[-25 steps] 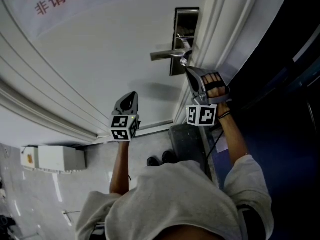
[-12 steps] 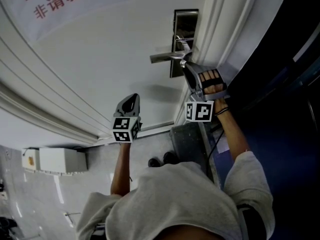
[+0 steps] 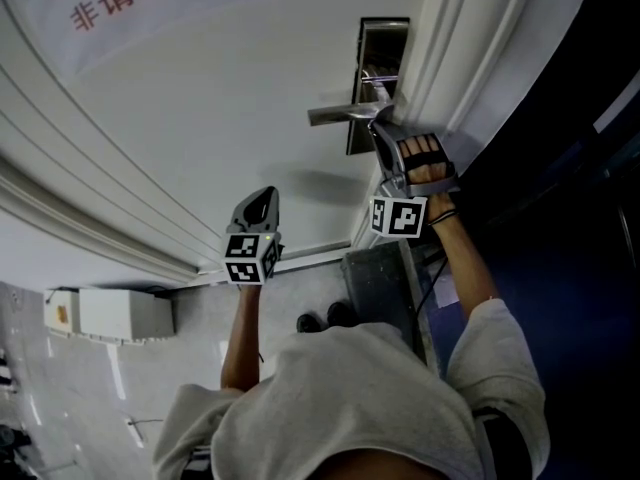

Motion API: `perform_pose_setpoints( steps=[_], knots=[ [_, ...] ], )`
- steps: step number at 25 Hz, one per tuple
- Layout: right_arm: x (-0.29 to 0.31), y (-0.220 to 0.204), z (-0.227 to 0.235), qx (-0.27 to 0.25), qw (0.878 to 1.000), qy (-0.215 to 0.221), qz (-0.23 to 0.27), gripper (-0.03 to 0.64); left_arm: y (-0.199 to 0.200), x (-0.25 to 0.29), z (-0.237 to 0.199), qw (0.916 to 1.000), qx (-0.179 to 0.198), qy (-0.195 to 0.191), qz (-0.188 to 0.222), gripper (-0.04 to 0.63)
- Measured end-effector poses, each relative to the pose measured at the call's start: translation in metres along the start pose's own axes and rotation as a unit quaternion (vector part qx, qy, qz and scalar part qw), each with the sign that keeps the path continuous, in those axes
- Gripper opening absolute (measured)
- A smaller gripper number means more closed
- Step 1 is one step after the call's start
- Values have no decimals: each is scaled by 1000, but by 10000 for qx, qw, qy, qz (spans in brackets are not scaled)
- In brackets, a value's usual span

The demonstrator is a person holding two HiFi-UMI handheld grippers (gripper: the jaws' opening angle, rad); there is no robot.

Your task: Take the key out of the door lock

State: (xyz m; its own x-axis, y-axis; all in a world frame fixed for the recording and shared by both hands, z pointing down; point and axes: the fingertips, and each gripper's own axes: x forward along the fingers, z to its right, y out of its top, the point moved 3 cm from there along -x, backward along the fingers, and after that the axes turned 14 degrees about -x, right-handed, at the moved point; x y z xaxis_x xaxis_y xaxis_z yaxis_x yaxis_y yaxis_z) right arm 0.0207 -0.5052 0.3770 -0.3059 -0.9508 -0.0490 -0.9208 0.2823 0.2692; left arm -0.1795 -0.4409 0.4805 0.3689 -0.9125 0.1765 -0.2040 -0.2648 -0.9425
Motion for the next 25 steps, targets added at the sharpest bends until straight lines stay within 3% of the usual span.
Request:
perform_pose_setpoints(
  steps=[25],
  knots=[
    [-10,1,-1,34,10000,-4,-19,31,0,2,10,10000,43,-89,0,18]
  ],
)
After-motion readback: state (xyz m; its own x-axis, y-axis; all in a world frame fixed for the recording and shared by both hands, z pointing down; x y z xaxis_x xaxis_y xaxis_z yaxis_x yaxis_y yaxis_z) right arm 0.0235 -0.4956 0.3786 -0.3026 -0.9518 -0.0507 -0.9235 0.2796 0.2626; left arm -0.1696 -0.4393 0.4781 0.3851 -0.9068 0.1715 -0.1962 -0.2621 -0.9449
